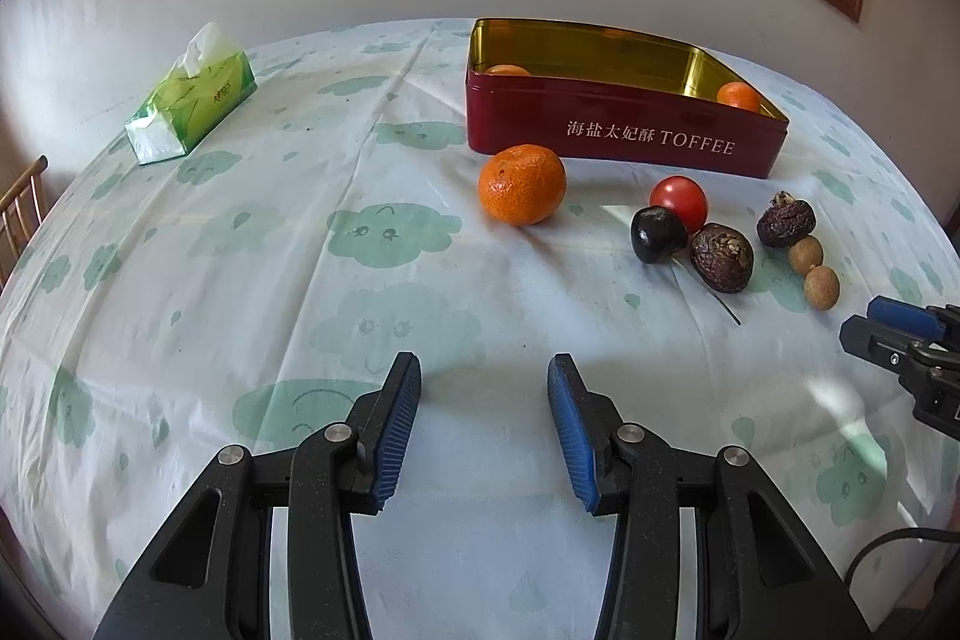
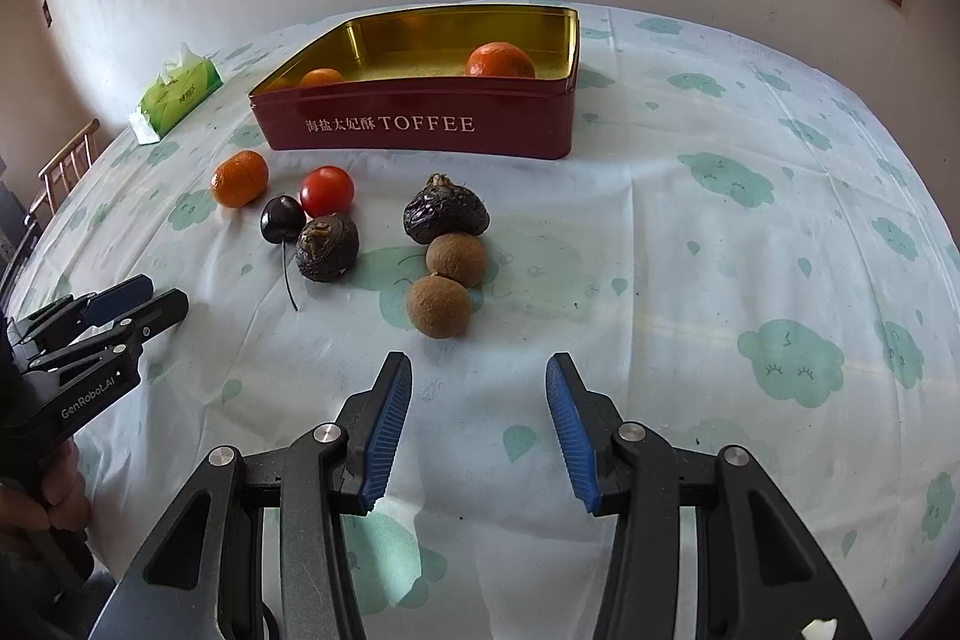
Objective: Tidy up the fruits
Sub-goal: 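Move both open grippers back toward the remaining fruits, then grasp the two stacked brown longans with the right gripper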
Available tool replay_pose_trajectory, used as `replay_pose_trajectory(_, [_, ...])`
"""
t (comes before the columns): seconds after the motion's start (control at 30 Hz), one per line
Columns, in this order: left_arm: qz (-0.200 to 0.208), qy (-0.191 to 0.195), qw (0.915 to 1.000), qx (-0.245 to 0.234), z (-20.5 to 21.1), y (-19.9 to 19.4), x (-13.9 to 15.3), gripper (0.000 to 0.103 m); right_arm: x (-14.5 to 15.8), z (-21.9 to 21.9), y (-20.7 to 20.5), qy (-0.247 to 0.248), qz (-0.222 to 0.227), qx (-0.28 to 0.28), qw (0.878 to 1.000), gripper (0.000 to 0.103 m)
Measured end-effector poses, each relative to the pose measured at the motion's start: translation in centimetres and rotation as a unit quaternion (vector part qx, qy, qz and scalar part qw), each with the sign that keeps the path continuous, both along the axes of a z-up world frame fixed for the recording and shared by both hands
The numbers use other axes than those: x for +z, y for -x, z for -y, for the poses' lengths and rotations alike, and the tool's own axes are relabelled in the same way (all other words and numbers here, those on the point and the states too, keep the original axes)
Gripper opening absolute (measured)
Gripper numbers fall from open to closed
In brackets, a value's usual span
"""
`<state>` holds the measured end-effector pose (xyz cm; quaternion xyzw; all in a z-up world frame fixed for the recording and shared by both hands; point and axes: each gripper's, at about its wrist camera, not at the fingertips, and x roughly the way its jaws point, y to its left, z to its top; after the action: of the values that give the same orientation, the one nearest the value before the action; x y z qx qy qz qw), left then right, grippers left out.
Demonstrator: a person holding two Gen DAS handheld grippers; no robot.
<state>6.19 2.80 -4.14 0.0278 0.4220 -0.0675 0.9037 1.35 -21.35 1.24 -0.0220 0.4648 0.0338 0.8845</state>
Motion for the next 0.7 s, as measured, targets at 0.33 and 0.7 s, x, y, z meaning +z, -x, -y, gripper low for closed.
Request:
replay_pose_trajectory(0.33, [0.003,0.003,1.0000,0.002,0.1,-0.2,-0.1,0.051,-0.8,-1.3,-1.4,0.008,0.004,0.012,1.000,0.045])
replay_pose_trajectory(0.7, [-0.005,0.004,1.0000,-0.006,1.2,-2.4,-0.1,0.052,-0.9,-1.5,-3.8,0.034,0.018,0.000,0.999,0.026])
